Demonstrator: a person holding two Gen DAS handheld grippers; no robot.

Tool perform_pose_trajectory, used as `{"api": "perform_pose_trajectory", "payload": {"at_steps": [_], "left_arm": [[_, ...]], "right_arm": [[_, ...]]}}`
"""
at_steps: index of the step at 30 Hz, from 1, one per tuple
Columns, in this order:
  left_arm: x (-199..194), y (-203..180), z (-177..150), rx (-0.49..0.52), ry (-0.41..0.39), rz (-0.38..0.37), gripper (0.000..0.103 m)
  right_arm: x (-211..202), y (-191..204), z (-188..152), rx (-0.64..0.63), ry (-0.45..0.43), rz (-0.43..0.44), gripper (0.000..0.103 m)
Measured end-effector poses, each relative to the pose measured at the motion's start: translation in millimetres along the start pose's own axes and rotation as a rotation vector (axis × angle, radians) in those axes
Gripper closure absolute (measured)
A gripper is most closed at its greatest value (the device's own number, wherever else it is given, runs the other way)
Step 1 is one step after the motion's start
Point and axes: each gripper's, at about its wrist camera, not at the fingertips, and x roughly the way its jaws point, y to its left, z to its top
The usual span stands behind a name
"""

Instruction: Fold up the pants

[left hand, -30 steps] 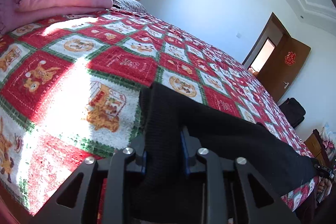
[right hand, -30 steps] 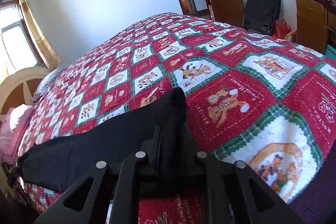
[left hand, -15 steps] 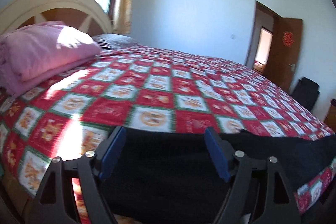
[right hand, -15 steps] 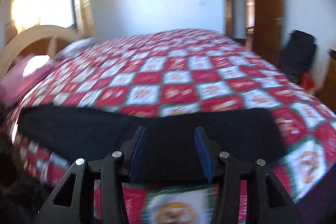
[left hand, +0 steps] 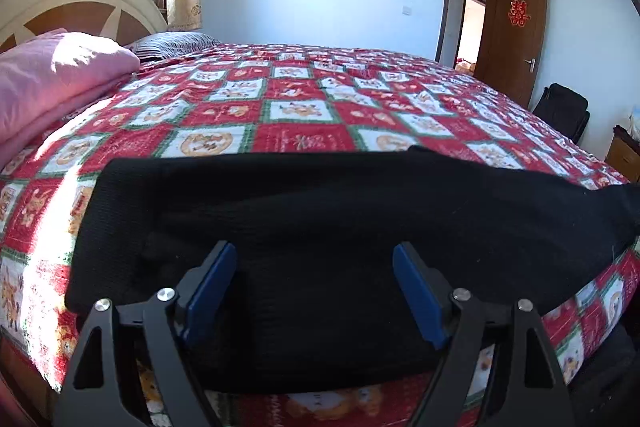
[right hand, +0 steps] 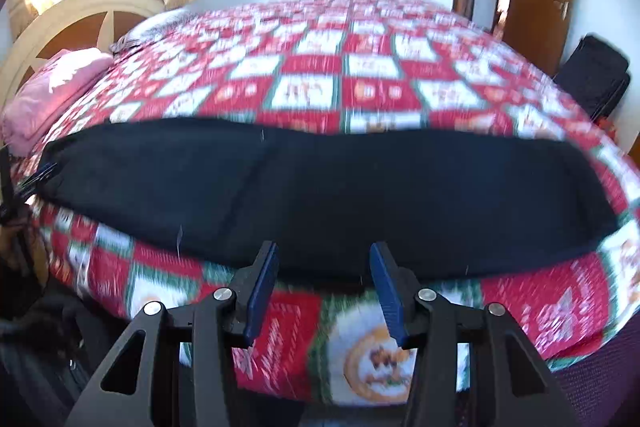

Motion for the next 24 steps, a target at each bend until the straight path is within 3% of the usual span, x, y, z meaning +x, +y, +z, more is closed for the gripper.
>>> {"api": "perform_pose_trajectory", "payload": {"at_steps": [3, 7, 12, 15, 18, 20, 24], "left_arm": [[-2.8, -20.5, 3.2, 0.045, -0.007, -0.025, 0.019], [-6.9, -54.3, 3.5, 0.135, -0.003, -0.093, 0.019], [3.3, -73.6, -5.2, 0.177, 0.034, -0.130, 0.013], [11.6, -71.0, -11.9, 0.163, 0.072, -0.137, 0.013], [10.0, -71.4, -12.3, 0.167, 0.068, -0.140, 0.013], [8.7, -69.5, -12.4, 0.154, 0.068, -0.148, 0.012], [8.1, -65.5, -11.6, 0.135, 0.071, -0.158, 0.012]], "right_arm": [[3.8, 22.8, 6.7, -0.072, -0.001, 0.009, 0.053], [9.6, 48.9, -4.1, -0.241, 0.039, -0.045, 0.058], [21.1, 49.7, -12.2, -0.318, 0.061, -0.076, 0.059], [33.1, 49.9, -18.3, -0.348, 0.077, -0.098, 0.067], [30.3, 55.4, -17.6, -0.373, 0.047, -0.106, 0.087], [31.5, 53.9, -16.9, -0.361, 0.059, -0.103, 0.095], [20.1, 56.6, -21.0, -0.392, 0.075, -0.103, 0.100]]}}
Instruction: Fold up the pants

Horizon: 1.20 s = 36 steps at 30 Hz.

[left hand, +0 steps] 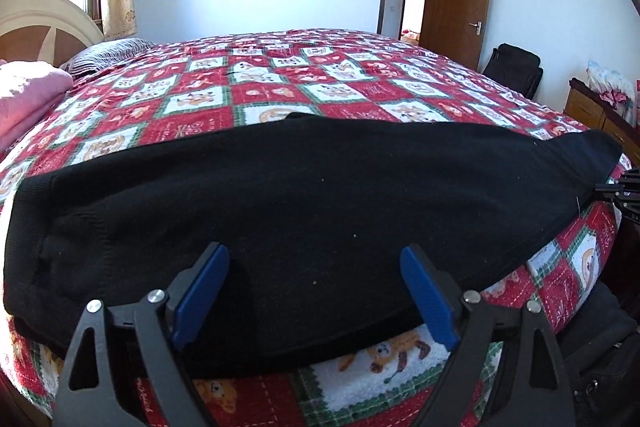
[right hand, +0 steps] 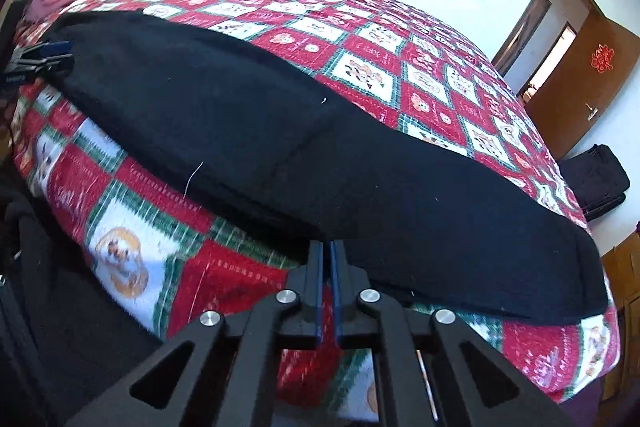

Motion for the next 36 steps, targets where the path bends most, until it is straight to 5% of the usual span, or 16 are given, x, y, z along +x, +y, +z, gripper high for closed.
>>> {"api": "perform_pose_trajectory", "payload": {"at_steps": [12, 14, 16, 20, 25, 32, 36], "left_arm": [[-5.5, -7.6, 4.8, 0.017, -0.024, -0.003, 0.012], [-6.9, -13.8, 6.6, 0.046, -0.031, 0.003, 0.010], [-4.8, -18.3, 5.9, 0.060, -0.027, 0.002, 0.007], [8.8, -17.0, -0.9, 0.063, 0.030, 0.006, 0.007], [-0.9, -12.7, 3.1, 0.066, 0.002, 0.012, 0.007], [-20.9, 46.0, 13.1, -0.060, -0.062, 0.140, 0.006], [-24.3, 80.5, 6.6, -0.152, -0.064, 0.213, 0.006]], "right_arm": [[1.6, 2.0, -4.9, -0.019, 0.054, -0.057, 0.099], [-2.0, -3.3, -3.1, -0.001, 0.045, -0.100, 0.086], [-3.3, -10.1, -2.0, 0.023, 0.038, -0.122, 0.049], [7.3, -20.2, -7.8, 0.069, 0.072, -0.082, 0.049], [-8.8, -34.2, -4.8, 0.124, 0.043, -0.020, 0.049], [-49.7, -151.5, -32.1, 0.545, -0.078, -0.116, 0.049], [-43.7, -202.0, -63.5, 0.807, -0.075, -0.104, 0.049]]}}
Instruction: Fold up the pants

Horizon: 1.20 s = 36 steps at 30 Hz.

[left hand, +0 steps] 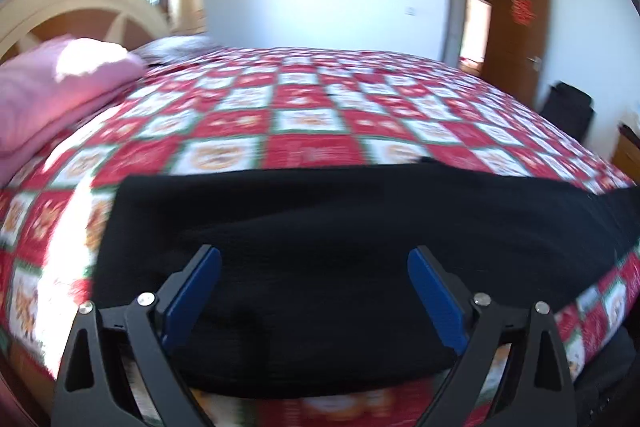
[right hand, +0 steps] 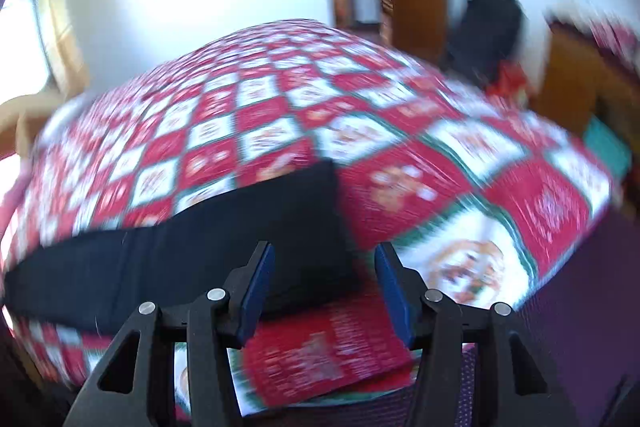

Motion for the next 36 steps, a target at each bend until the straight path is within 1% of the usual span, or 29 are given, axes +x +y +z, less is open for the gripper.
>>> {"api": "perform_pose_trajectory", "payload": {"at_steps": [1, 2, 4, 6, 8, 10, 11, 12, 13, 14, 15, 18, 21, 24, 28, 32, 36], "left_arm": [[0.8, 4.5, -1.1, -0.010, 0.001, 0.013, 0.006], [1.8, 10.0, -2.9, -0.021, 0.001, 0.023, 0.006], [5.0, 15.7, -4.9, -0.029, 0.004, 0.044, 0.006], [7.0, 21.0, -7.5, -0.035, 0.007, 0.047, 0.006], [10.3, 21.5, -10.1, -0.019, 0.010, 0.051, 0.005], [11.5, 15.8, -13.3, 0.027, 0.009, 0.078, 0.004], [11.9, 15.3, -13.8, 0.035, 0.008, 0.081, 0.004], [11.4, 16.4, -13.9, 0.031, 0.006, 0.078, 0.004], [11.3, 18.6, -12.7, 0.021, 0.005, 0.071, 0.004], [10.3, 20.8, -11.5, 0.008, 0.006, 0.060, 0.004], [10.1, 22.4, -10.5, 0.000, 0.007, 0.053, 0.004], [7.4, 25.7, -8.0, -0.021, 0.003, 0.042, 0.004], [4.9, 29.8, -6.2, -0.034, 0.000, 0.049, 0.004], [2.0, 35.8, -4.4, -0.062, -0.008, 0.042, 0.004], [1.2, 40.1, -4.0, -0.084, -0.009, 0.031, 0.004], [1.2, 39.5, -5.2, -0.078, -0.011, 0.026, 0.004], [1.5, 39.4, -5.7, -0.082, -0.012, 0.014, 0.004]], "right_arm": [[5.1, -8.4, -1.7, 0.043, 0.021, 0.033, 0.049], [6.8, -11.9, -3.2, 0.062, 0.016, 0.059, 0.049], [7.4, -12.1, -2.6, 0.079, 0.005, 0.077, 0.049], [8.4, -11.6, -2.2, 0.100, 0.005, 0.119, 0.049], [14.1, -6.2, -5.1, 0.112, 0.022, 0.181, 0.049], [17.3, -0.8, -8.2, 0.098, 0.009, 0.173, 0.051], [18.9, -0.2, -9.2, 0.098, 0.008, 0.172, 0.055], [20.9, -0.8, -9.1, 0.103, 0.015, 0.174, 0.074], [24.2, -3.4, -9.2, 0.121, 0.031, 0.192, 0.089], [27.8, -7.3, -9.3, 0.152, 0.044, 0.224, 0.089], [27.6, -9.8, -10.2, 0.170, 0.037, 0.240, 0.090], [22.5, -7.7, -9.5, 0.172, 0.011, 0.240, 0.090], [11.2, 3.3, -4.2, 0.144, -0.042, 0.226, 0.090], [-5.9, 28.4, 2.9, 0.069, -0.105, 0.214, 0.091], [-22.6, 65.8, 14.9, -0.024, -0.160, 0.223, 0.091], [-37.4, 112.3, 24.5, -0.118, -0.196, 0.262, 0.091], [-41.0, 154.9, 31.5, -0.174, -0.202, 0.320, 0.091]]}}
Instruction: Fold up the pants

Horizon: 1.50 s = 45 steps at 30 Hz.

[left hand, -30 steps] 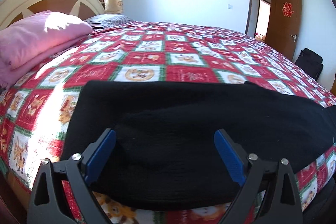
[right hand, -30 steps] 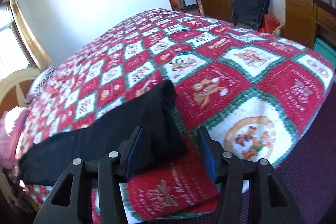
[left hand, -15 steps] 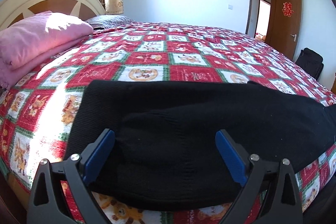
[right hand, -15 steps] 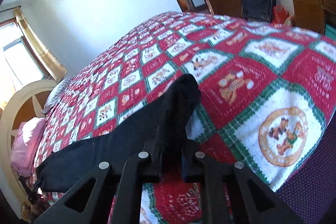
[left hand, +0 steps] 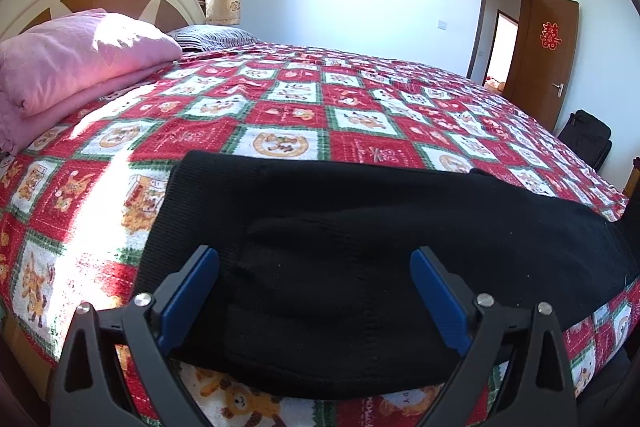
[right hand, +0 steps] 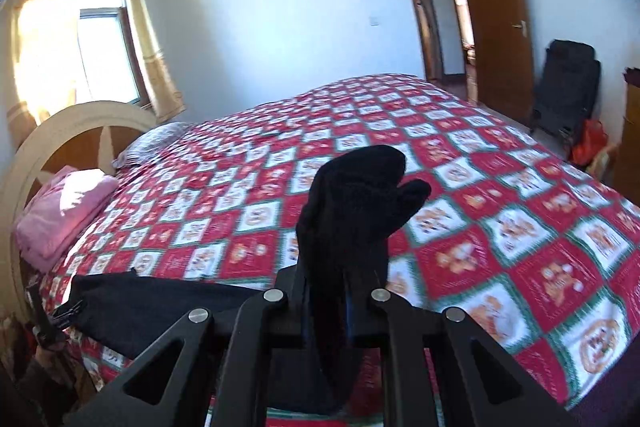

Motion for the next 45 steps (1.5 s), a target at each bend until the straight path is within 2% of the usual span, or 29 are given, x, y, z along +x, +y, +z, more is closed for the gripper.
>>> {"api": "perform_pose_trajectory", "payload": {"at_steps": [7, 11, 17, 23, 24, 27, 29, 31, 34, 39, 43, 45], "left_arm": [[-1.3, -0.1, -2.6, -0.005, -0.002, -0.013, 0.004], [-1.5, -1.5, -4.3, -0.001, -0.003, -0.016, 0.003], [-1.9, -8.3, -5.6, 0.005, 0.003, -0.038, 0.003], [-4.4, -28.2, -6.0, 0.031, 0.018, -0.105, 0.003], [-5.9, -32.6, -5.9, 0.039, 0.017, -0.118, 0.003], [-10.0, -49.9, -4.2, 0.060, 0.021, -0.174, 0.003], [-11.8, -63.8, -2.5, 0.063, 0.032, -0.225, 0.003], [-12.9, -85.1, -0.6, 0.087, 0.042, -0.276, 0.003], [-10.6, -120.2, 2.6, 0.133, 0.055, -0.341, 0.003], [9.4, -175.2, 14.4, 0.119, 0.114, -0.441, 0.007], [28.4, -212.4, 23.2, 0.151, 0.169, -0.456, 0.018], [37.9, -227.6, 27.0, 0.162, 0.197, -0.466, 0.019]], "right_arm": [[33.3, 81.4, 5.8, -0.101, 0.021, 0.107, 0.091], [58.1, 128.1, -7.8, -0.162, 0.066, 0.163, 0.091], [105.7, 193.5, -59.2, -0.298, 0.173, 0.208, 0.091], [148.2, 223.8, -116.7, -0.444, 0.350, 0.217, 0.089], [148.1, 223.7, -121.3, -0.467, 0.366, 0.213, 0.084], [129.6, 214.0, -120.4, -0.488, 0.359, 0.244, 0.060], [112.1, 197.9, -112.4, -0.464, 0.346, 0.293, 0.059], [97.9, 179.4, -104.1, -0.451, 0.314, 0.292, 0.058], [89.1, 146.6, -94.0, -0.421, 0.286, 0.231, 0.057], [84.5, 81.8, -83.1, -0.266, 0.250, 0.124, 0.052], [90.3, 38.8, -80.5, -0.114, 0.236, 0.074, 0.049], [94.8, 25.5, -78.6, -0.066, 0.233, 0.054, 0.049]]}}
